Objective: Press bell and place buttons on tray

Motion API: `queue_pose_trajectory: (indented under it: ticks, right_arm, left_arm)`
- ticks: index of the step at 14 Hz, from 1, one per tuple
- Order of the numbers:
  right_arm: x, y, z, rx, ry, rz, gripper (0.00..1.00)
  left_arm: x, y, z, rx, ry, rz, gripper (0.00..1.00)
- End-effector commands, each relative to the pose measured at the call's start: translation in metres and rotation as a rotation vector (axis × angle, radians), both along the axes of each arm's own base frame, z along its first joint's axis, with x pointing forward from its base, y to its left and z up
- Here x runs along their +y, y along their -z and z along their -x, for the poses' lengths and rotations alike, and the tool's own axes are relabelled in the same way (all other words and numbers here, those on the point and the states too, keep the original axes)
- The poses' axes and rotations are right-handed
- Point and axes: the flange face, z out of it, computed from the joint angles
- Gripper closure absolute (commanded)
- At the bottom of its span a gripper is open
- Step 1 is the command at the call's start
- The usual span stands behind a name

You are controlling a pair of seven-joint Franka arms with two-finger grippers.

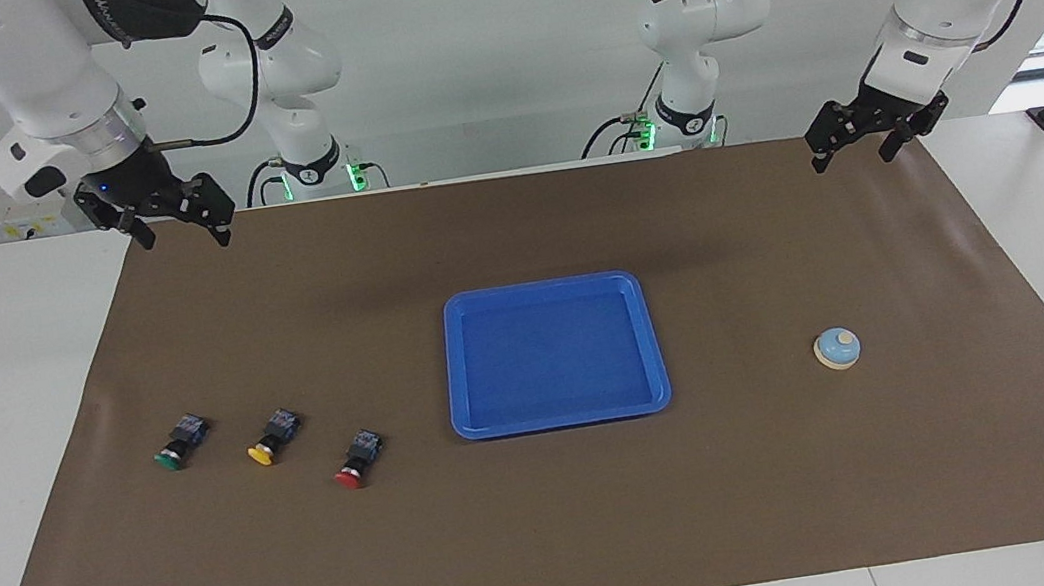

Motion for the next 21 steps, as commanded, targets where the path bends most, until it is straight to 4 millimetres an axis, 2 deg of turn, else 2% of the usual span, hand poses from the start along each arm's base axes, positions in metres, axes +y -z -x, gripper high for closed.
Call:
queue_pose_trajectory:
  ticks: [1,8,10,11,12,13,14,16,17,21]
  right_arm:
    - [0.0,-0.002,0.0,-0.011,-0.017,-0.017,0.0]
    - [0.004,-0.004,0.001,-0.011,-0.019,-0.011,0.0]
    - [0.004,-0.004,0.002,-0.011,-0.019,-0.011,0.0]
    - [0.005,-0.004,0.002,-0.011,-0.02,-0.011,0.0]
    - [0.005,-0.004,0.002,-0.011,-0.02,-0.011,0.0]
    - [0.004,-0.004,0.002,-0.012,-0.019,-0.011,0.0]
    - [0.004,-0.004,0.002,-0.012,-0.02,-0.011,0.0]
    - [0.004,-0.001,0.001,-0.014,-0.017,-0.011,0.0]
    - [0.004,-0.001,0.0,-0.02,-0.019,-0.011,0.0]
    - [0.02,0.018,-0.004,-0.058,-0.044,-0.01,0.0]
  left_arm:
    - [-0.002,-0.006,0.002,-0.011,0.003,0.002,0.0]
    - [0.006,-0.006,0.002,-0.014,-0.015,0.0,0.0]
    - [0.007,-0.007,-0.007,-0.076,-0.008,-0.003,0.0]
    - [0.007,-0.005,-0.008,-0.081,-0.006,-0.003,0.04]
    - [0.006,-0.002,-0.012,-0.085,-0.005,-0.002,0.33]
    - [0.008,0.004,-0.017,-0.097,-0.01,-0.001,0.75]
    - [0.009,0.015,-0.022,-0.102,-0.012,0.0,1.0]
    - [0.024,0.041,-0.041,-0.122,-0.038,0.002,1.0]
    - [0.026,0.056,-0.052,-0.133,-0.04,0.004,1.0]
    - [0.04,0.141,-0.1,-0.155,-0.065,0.01,1.0]
